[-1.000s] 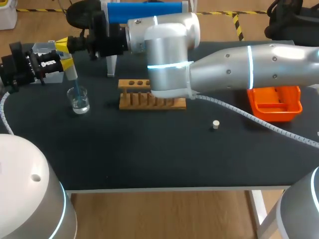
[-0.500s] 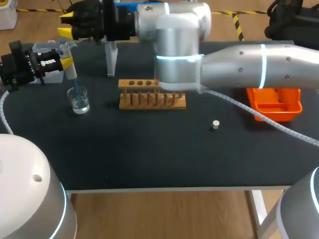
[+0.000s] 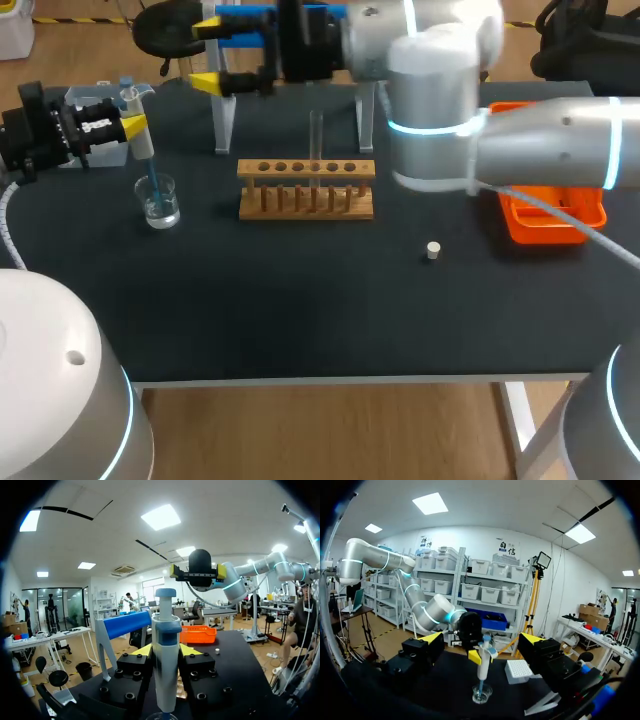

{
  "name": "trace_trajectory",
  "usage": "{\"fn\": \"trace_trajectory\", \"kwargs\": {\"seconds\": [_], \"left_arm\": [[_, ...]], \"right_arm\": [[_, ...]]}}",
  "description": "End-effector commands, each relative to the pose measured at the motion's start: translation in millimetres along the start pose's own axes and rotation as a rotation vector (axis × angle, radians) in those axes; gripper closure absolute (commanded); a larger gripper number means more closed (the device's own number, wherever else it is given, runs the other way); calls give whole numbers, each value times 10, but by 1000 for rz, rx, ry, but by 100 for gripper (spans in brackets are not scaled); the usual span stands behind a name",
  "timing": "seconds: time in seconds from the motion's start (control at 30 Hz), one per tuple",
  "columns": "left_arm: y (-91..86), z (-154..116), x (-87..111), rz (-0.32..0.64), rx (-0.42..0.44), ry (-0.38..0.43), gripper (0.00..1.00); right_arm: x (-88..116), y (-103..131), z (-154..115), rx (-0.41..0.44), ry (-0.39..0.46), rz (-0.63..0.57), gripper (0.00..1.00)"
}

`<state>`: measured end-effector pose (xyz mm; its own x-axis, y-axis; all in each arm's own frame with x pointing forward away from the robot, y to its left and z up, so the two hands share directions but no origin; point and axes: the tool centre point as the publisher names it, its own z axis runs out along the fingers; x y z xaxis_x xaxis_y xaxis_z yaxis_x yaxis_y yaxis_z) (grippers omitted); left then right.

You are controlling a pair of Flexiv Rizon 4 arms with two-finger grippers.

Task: Invert the test tube, pick up the pipette, mount the tip to pipette, aspirate from beaker and dispense into the tube, eject the tip, return the pipette, and cap with the stopper.

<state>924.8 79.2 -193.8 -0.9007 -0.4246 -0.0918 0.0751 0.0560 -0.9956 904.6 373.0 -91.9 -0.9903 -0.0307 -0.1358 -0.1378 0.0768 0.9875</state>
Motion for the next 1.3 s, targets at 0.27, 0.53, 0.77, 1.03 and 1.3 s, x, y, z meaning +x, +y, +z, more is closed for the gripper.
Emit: {"fn": "trace_trajectory", "kwargs": {"seconds": [0.27,0.53,0.77,1.03,1.3], "left_arm": [[-1,5,5,1,-1,-3,100],[-1,5,5,1,-1,-3,100],[-1,5,5,1,-1,-3,100],[-1,5,5,1,-1,-3,100],[-1,5,5,1,-1,-3,100]], "right_arm": [[-26,-265,-1218,17,-42,-2,0],[-83,-593,-1548,28,-46,15,0],[-127,-955,-1685,21,-16,69,0],[-119,-1250,-1693,38,15,72,0],[-153,-1453,-1664,60,22,72,0]]}}
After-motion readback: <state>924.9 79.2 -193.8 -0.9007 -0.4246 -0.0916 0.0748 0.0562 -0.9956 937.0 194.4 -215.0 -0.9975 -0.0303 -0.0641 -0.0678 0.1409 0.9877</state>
